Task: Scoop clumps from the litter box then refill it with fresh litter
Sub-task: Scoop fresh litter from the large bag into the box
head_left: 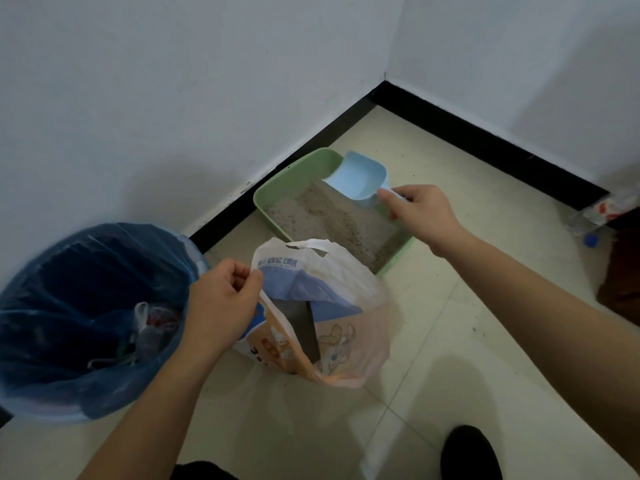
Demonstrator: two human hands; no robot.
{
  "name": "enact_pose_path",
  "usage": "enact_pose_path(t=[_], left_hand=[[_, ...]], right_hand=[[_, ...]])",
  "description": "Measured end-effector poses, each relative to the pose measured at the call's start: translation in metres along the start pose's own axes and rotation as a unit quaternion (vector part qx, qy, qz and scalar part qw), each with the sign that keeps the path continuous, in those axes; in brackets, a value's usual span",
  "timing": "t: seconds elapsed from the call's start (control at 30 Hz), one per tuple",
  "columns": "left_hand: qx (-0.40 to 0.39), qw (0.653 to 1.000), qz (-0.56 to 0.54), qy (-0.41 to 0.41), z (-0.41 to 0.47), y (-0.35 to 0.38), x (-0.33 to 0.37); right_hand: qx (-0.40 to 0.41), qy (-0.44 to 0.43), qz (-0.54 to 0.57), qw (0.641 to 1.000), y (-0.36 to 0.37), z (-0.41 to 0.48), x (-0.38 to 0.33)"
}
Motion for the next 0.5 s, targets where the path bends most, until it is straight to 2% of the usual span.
enact_pose_path(t=[0.07,0.17,0.27,0.37,0.43,0.5], left_hand=[[-0.001,1.000,-0.004,0.002,0.000,-0.001,0.001],[-0.010,1.000,-0.016,0.013,-0.003,-0.004,0.001],[-0.021,0.999,-0.023,0.024,-0.004,-0.008,-0.002],[-0.034,0.998,-0.003,0.045,-0.006,-0.011,-0.001],[-0.054,0.996,0.024,0.066,-0.010,-0.012,0.003],[-0.076,0.992,0.045,0.086,-0.017,-0.013,0.008]], right_hand=[[-0.007,-0.008,0.085,0.996,-0.024,-0.027,-0.024],[-0.128,-0.097,0.072,0.984,-0.066,-0.067,-0.070],[-0.295,-0.169,-0.071,0.938,-0.083,-0.097,-0.109],[-0.372,-0.226,-0.254,0.864,-0.037,-0.115,-0.111],[-0.414,-0.218,-0.333,0.819,0.015,-0.122,-0.100],[-0.463,-0.161,-0.368,0.790,0.066,-0.126,-0.086]])
Point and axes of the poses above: each hand's wrist, its own z-axis towards the middle knuckle, its own y-axis out of the palm, x = y × z, the point moved 2 cm from there along z, towards the middle knuckle, and after that the axes turned 12 degrees about -y, right-handed, at the moved point
